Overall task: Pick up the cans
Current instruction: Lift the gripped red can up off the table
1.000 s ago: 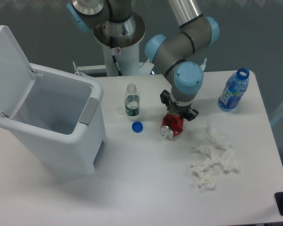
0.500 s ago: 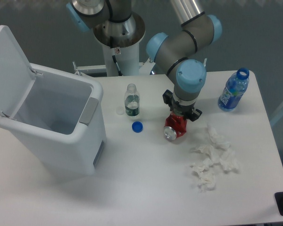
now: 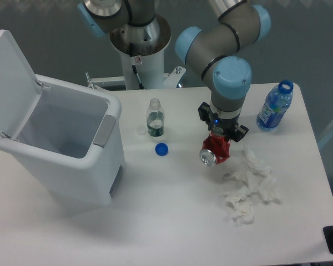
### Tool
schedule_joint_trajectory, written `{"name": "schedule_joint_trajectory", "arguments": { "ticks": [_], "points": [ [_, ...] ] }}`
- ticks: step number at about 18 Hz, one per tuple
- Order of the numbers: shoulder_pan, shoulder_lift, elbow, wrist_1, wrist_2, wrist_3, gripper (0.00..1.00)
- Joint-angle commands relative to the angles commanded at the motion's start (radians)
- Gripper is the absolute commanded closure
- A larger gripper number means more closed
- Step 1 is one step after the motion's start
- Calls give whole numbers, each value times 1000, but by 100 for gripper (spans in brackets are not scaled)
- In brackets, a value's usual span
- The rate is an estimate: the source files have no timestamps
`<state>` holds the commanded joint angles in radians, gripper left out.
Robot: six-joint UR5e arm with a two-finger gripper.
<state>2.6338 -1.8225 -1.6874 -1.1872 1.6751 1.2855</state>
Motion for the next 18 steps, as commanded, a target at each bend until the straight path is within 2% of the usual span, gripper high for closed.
{"name": "schedule_joint_trajectory", "arguments": {
  "ticks": [10,18],
  "points": [
    [11,19,41,-26,0,-2,44],
    [9,32,49,-20,-5,0,45]
  ]
}}
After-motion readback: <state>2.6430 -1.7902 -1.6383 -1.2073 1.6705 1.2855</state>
